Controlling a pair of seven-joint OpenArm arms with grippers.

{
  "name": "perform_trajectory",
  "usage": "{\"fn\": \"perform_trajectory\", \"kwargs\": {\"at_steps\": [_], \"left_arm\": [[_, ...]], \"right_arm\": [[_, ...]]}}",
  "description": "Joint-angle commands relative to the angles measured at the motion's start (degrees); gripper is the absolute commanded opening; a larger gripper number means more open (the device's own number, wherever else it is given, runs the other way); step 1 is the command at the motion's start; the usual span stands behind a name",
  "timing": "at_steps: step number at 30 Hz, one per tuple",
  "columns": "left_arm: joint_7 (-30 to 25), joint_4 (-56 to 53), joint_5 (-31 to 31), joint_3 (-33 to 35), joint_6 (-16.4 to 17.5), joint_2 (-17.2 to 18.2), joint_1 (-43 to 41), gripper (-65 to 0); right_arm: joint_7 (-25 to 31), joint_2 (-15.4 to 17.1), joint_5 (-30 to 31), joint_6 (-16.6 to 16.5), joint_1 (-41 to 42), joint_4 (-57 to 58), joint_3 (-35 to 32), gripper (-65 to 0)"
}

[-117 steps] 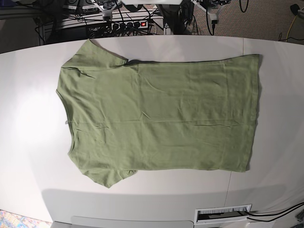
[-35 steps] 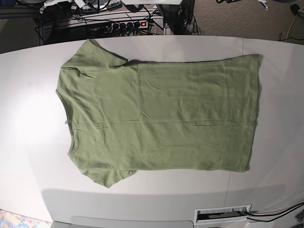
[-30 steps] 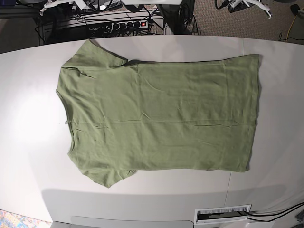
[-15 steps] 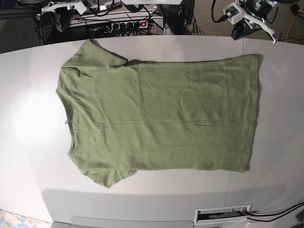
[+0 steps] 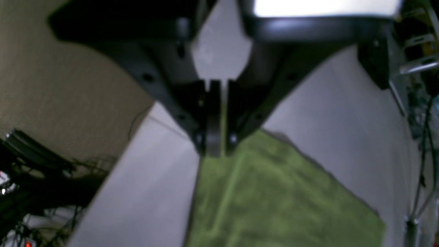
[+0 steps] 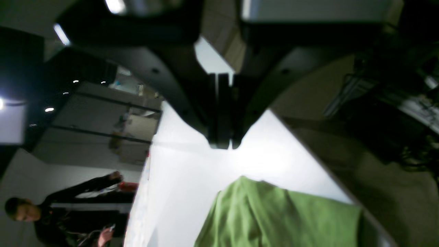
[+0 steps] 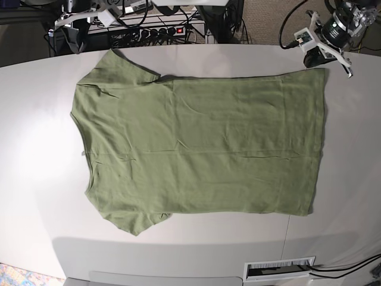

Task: Fold the T-shirt properly
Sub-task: 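Move the left gripper down to the green T-shirt's shoulder corner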

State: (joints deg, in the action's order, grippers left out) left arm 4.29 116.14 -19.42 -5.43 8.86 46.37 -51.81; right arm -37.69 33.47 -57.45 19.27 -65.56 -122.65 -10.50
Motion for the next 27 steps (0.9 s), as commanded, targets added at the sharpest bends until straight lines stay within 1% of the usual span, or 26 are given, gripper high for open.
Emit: {"fn": "perform_trajectory", "kwargs": {"at_steps": [1,2,4,5,7,9,11,12,16,17,19,21,24,25,26,27], "left_arm": [[-2.4,-0.3,0.1,-0.3,0.0,0.6,0.4,-56.7],[-3.4,-1.3,0.0,-0.3,0.8,0.7,1.1,-54.2],[-5.1,-3.1,-0.8,-0.3,3.5,0.6,2.5,-48.2],[-5.8,-3.9,-1.2,-0.3,4.2,0.6,3.1,-45.9],[-5.8,-4.8,-1.3,-0.2,4.3,0.7,4.1,-43.4],[-5.8,-5.2,-1.4,0.5,4.3,0.7,5.2,-43.2],[-5.8,-6.1,-1.4,2.4,4.4,0.8,6.7,-43.2],[-5.8,-7.0,-1.7,3.9,4.5,1.0,7.7,-43.2],[-5.6,-11.9,-7.1,12.3,3.7,1.7,13.1,-43.2],[-5.1,-13.0,-8.2,14.4,3.0,1.8,14.2,-43.2],[-3.9,-14.7,-10.2,17.8,0.5,1.8,16.2,-43.2],[-2.7,-15.7,-11.6,20.1,-1.3,1.8,17.8,-43.2],[-2.6,-16.7,-11.7,21.8,-1.6,2.0,19.7,-43.3],[-2.6,-16.7,-11.7,22.0,-1.6,2.2,20.2,-44.1],[-2.4,-16.7,-11.7,22.0,-1.6,2.4,20.5,-46.7],[-2.2,-16.7,-11.7,22.0,-1.6,2.8,20.7,-50.8]], "right_arm": [[-0.2,0.5,-1.7,0.8,-0.5,-0.9,0.2,-65.0],[-0.2,0.5,-2.1,0.8,-0.3,-0.9,0.2,-65.0],[-0.3,0.5,-2.6,0.7,-0.1,-0.9,0.2,-65.0],[-0.3,0.5,-2.6,0.6,-0.1,-0.9,0.2,-65.0],[-0.2,0.5,-2.6,0.5,-0.1,-0.9,0.2,-65.0],[-0.1,0.5,-2.6,0.5,-0.1,-0.8,0.2,-65.0],[-0.1,0.5,-2.6,0.5,-0.2,-0.8,0.2,-53.6],[-0.1,0.5,-2.6,0.5,-0.1,-0.9,0.2,-50.3],[-0.7,0.5,-2.6,0.5,-0.2,-0.9,0.2,-49.8],[-1.0,0.5,-2.6,0.5,-0.2,-0.9,0.2,-49.8],[-1.4,0.5,-2.6,0.5,-0.2,-0.9,0.2,-49.8],[-1.4,0.5,-2.6,0.5,-0.2,-0.9,0.2,-49.8],[-1.9,0.5,-2.6,0.5,-0.2,-0.9,0.2,-49.8],[-2.2,0.5,-2.6,0.5,-0.2,-0.9,0.2,-49.8],[-2.4,0.5,-2.6,0.5,-0.1,-0.9,0.2,-49.8],[-2.4,0.5,-2.6,0.6,-0.1,-0.9,0.2,-49.8]]}}
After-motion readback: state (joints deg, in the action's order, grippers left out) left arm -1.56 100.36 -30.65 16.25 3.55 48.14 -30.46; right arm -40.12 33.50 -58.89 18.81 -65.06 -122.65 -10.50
